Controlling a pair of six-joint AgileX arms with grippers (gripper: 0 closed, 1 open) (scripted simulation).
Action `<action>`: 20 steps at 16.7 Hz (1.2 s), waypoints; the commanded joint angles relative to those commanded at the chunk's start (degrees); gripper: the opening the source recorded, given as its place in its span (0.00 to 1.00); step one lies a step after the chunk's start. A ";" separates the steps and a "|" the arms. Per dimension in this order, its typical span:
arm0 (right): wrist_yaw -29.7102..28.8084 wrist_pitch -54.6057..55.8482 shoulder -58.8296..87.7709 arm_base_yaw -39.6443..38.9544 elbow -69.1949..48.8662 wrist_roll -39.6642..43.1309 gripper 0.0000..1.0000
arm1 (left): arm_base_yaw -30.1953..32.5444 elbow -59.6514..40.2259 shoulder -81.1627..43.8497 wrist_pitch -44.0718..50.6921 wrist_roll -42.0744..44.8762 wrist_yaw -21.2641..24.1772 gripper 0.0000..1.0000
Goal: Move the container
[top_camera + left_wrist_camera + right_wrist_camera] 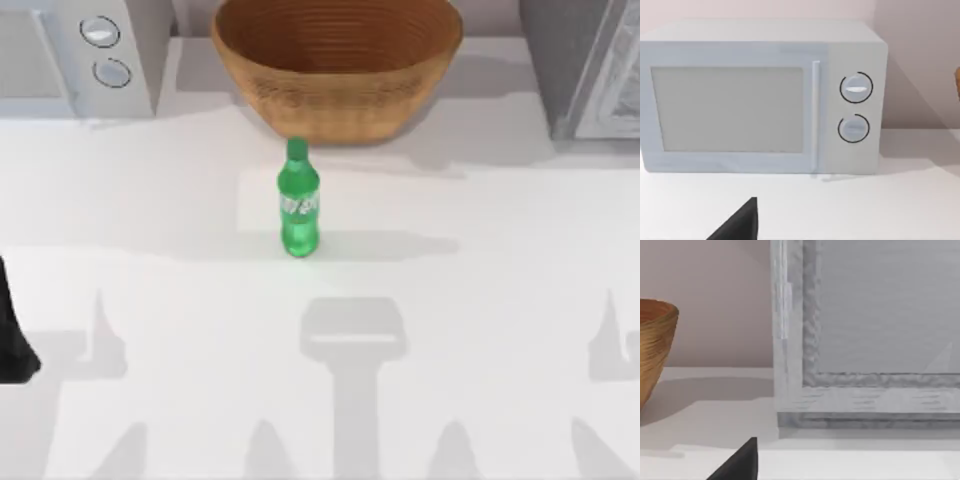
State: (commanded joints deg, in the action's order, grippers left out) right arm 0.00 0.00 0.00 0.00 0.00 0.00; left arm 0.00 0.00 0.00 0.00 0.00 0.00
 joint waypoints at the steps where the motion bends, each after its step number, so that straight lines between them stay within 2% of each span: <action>1: 0.00 0.00 0.00 0.00 0.00 0.00 1.00 | 0.00 0.00 0.00 0.00 0.00 0.00 1.00; 5: 0.40 3.43 3.50 -1.41 -1.51 -0.21 1.00 | 0.00 0.00 0.00 0.00 0.00 0.00 1.00; 9: 1.27 15.12 16.70 -5.67 -6.04 -0.51 1.00 | 0.00 0.00 0.00 0.00 0.00 0.00 1.00; 13: 2.20 31.58 39.09 -11.43 -11.90 -0.52 1.00 | 0.00 0.00 0.00 0.00 0.00 0.00 1.00; 20: 4.25 62.64 86.63 -22.87 -22.67 -0.34 1.00 | 0.00 0.00 0.00 0.00 0.00 0.00 1.00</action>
State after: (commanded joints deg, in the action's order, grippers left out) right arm 4.25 62.64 86.63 -22.87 -22.67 -0.34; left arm 0.00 0.00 0.00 0.00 0.00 0.00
